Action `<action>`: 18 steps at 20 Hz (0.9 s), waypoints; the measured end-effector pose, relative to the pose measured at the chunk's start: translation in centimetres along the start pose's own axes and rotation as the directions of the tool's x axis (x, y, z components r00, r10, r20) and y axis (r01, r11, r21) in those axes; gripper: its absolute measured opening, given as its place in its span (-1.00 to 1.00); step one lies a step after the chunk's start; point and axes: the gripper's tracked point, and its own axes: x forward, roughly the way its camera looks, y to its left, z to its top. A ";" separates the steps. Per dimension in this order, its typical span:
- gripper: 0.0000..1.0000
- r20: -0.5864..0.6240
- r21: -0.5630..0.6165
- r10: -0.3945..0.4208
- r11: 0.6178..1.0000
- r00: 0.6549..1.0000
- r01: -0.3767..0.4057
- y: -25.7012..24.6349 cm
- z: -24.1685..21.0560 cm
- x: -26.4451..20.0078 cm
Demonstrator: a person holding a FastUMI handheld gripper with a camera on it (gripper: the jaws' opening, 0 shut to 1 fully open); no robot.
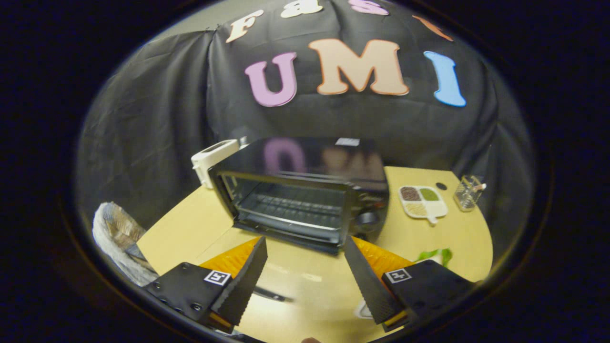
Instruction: Open the toaster oven, put the food inside, and close the toaster oven door.
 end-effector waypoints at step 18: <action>0.98 -0.181 0.239 -0.225 0.934 0.957 0.265 -18.1 -8.7 -2.0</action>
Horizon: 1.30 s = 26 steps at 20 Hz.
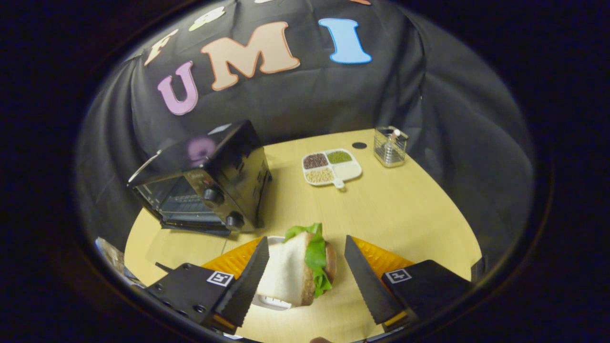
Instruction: Open the toaster oven, put the food inside, and close the toaster oven door.
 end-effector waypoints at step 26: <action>-0.29 -0.133 0.310 0.110 0.949 0.985 -0.064 2.5 -2.4 -0.3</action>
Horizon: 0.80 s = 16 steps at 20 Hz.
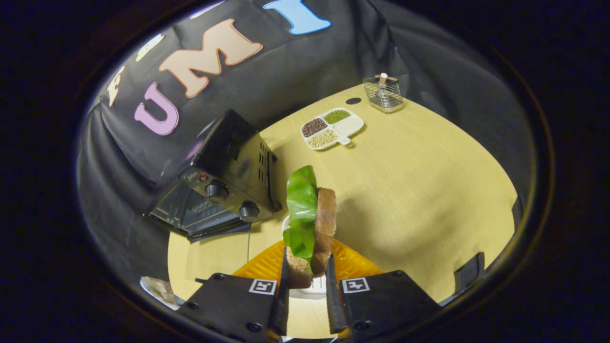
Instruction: Open the toaster oven, put the food inside, and close the toaster oven door.
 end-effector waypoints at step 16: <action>-0.30 -0.064 0.198 0.262 0.949 0.963 -0.245 14.3 -3.0 -0.9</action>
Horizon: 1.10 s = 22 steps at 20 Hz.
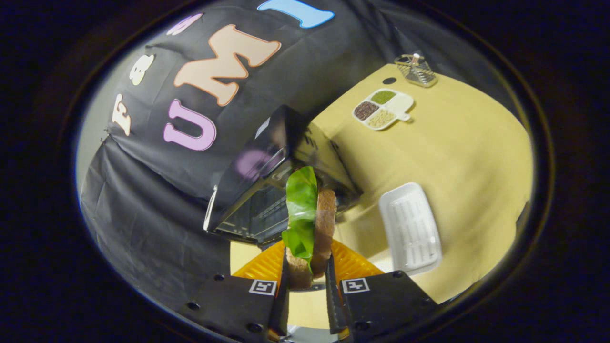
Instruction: Open the toaster oven, put the food inside, and close the toaster oven door.
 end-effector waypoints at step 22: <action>-0.30 0.167 0.426 0.177 0.874 0.970 -0.233 9.8 -2.0 16.8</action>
